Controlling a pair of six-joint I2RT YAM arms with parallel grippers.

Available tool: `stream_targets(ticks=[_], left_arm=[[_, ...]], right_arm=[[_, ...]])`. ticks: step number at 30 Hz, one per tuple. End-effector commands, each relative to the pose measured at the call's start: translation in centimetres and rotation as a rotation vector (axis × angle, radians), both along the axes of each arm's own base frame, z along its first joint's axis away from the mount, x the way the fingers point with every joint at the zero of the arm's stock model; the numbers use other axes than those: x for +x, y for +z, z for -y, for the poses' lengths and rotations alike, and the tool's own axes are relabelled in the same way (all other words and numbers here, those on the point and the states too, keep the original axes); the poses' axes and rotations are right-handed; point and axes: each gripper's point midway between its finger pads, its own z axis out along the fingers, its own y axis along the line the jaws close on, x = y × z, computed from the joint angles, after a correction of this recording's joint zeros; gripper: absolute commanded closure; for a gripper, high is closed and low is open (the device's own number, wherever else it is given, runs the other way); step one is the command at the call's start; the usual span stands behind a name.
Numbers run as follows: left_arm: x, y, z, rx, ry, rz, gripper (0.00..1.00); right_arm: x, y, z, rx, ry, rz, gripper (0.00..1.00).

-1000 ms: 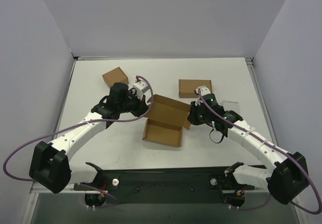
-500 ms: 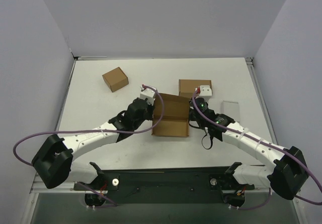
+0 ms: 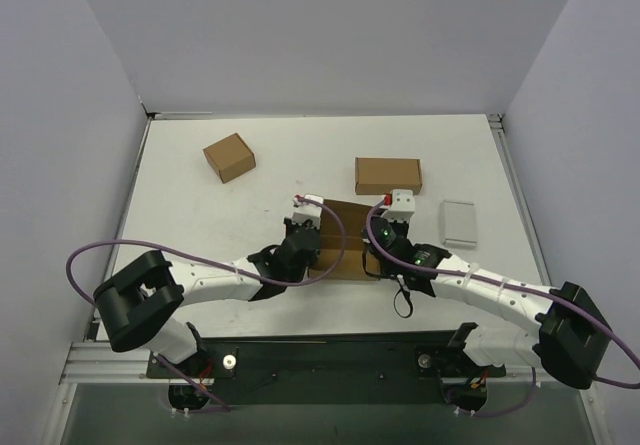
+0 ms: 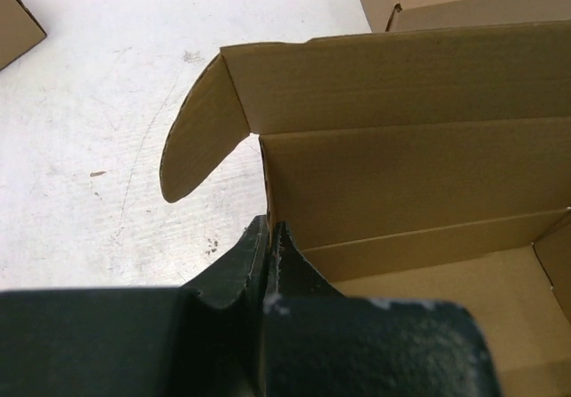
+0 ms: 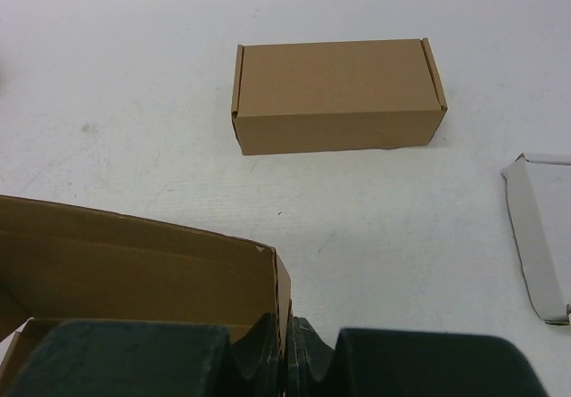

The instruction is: Fold the paper box

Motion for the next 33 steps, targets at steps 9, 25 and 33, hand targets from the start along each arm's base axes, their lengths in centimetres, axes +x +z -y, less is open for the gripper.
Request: stream_targets(ticks=[9, 25, 33], left_arm=[[-3.2, -2.9, 0.9, -0.052, -0.004, -0.047, 1.0], [-4.1, -2.1, 2.3, -0.067, -0.042, -0.017, 1.0], [-1.5, -0.1, 1.7, -0.085, -0.047, 0.025, 1.0]], right_arm=[[-2.0, -0.6, 0.6, 0.105, -0.083, 0.027, 0.89], [-2.4, 0.3, 0.0, 0.166, -0.076, 0.064, 0.87], [-0.1, 2.7, -1.8, 0.155, -0.056, 0.138, 0.87]])
